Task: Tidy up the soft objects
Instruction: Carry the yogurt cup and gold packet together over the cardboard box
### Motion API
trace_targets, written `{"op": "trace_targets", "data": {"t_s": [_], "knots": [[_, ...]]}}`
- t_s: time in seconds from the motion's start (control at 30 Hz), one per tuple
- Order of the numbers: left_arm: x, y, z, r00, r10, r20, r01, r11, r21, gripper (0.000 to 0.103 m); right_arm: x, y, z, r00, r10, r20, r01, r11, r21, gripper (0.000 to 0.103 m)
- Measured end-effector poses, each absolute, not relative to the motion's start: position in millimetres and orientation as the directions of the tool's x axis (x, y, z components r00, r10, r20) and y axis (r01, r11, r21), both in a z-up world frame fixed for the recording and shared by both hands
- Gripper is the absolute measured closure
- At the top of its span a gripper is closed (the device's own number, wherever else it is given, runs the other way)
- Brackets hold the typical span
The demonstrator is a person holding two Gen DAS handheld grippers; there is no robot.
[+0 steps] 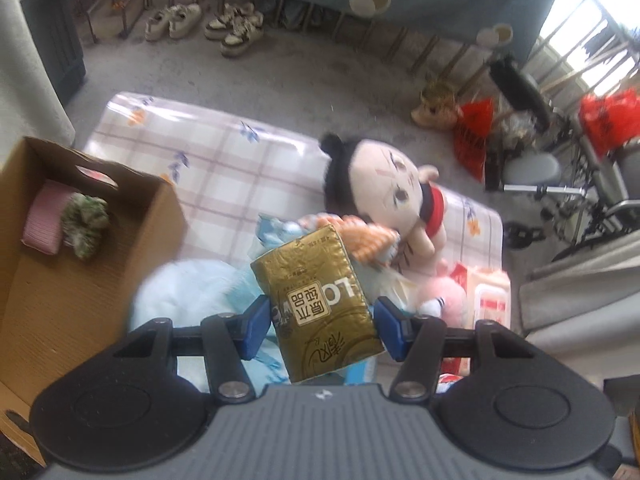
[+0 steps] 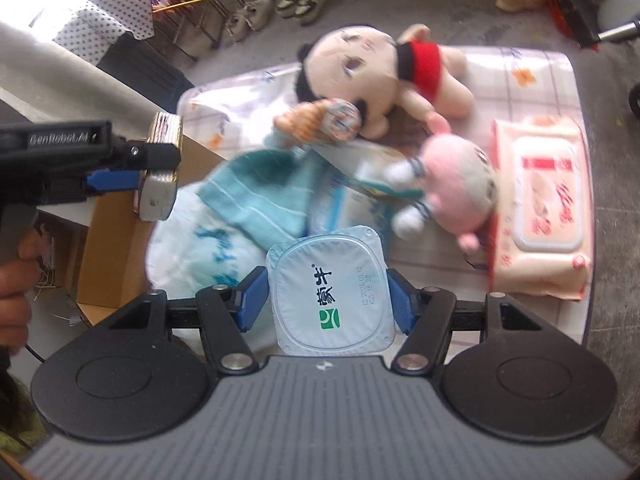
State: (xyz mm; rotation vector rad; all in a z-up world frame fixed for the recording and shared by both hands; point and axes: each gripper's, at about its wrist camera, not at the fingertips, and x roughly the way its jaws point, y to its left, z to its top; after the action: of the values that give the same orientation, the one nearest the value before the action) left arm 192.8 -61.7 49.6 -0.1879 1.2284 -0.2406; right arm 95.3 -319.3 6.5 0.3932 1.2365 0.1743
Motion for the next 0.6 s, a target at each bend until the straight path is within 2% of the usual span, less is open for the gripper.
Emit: {"op": "trace_targets", "data": {"t_s": [0.3, 0.6], "knots": [[200, 57, 67, 0.355, -0.209, -0.911, 0.045, 0.977, -0.207, 0.045, 136, -225, 38, 0.365, 0.395, -0.843, 0.046, 0.897, 0.440, 0.041], [227, 160, 43, 0.325, -0.154, -0.933, 0.003, 0.987, -0.161, 0.045, 200, -120, 58, 0.386, 0.469, -0.795, -0.040, 0.869, 0.493, 0.041]]}}
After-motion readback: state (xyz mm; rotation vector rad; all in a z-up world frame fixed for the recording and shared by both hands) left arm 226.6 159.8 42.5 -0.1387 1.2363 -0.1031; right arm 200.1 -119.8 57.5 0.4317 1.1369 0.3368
